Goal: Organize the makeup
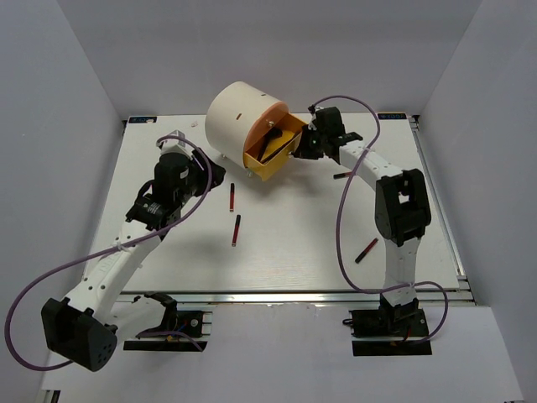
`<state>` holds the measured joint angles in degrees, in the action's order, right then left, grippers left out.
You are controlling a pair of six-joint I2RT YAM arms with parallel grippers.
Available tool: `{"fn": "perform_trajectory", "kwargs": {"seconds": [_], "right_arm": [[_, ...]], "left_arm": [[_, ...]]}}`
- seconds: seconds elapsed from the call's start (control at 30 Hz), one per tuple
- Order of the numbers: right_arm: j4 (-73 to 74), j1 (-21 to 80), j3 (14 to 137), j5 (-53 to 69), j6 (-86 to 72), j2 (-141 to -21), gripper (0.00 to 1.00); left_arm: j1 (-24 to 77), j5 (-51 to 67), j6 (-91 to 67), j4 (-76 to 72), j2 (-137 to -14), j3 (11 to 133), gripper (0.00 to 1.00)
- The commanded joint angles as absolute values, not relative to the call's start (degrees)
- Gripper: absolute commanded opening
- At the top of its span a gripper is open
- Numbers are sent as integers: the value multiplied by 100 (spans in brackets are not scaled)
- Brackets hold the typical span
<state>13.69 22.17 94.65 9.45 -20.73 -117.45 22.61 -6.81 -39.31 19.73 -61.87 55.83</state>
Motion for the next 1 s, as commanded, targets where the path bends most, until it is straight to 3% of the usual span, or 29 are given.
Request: {"fn": "perform_trajectory", "kwargs": {"seconds": [0.0, 0.6, 0.97], "right_arm": [[967, 2241, 10132, 1492, -2417, -11900, 0], [-412, 2382, 11136, 2645, -2927, -13034, 0], [-720, 2347, 10636, 2646, -2567, -12771, 0]], "left_arm": [[2259, -800, -4087, 2092, -5968, 5546, 65], [2259, -756, -4166, 2074, -6117, 5344, 66], [2250, -774, -4245, 1969, -6038, 5098, 66]]}}
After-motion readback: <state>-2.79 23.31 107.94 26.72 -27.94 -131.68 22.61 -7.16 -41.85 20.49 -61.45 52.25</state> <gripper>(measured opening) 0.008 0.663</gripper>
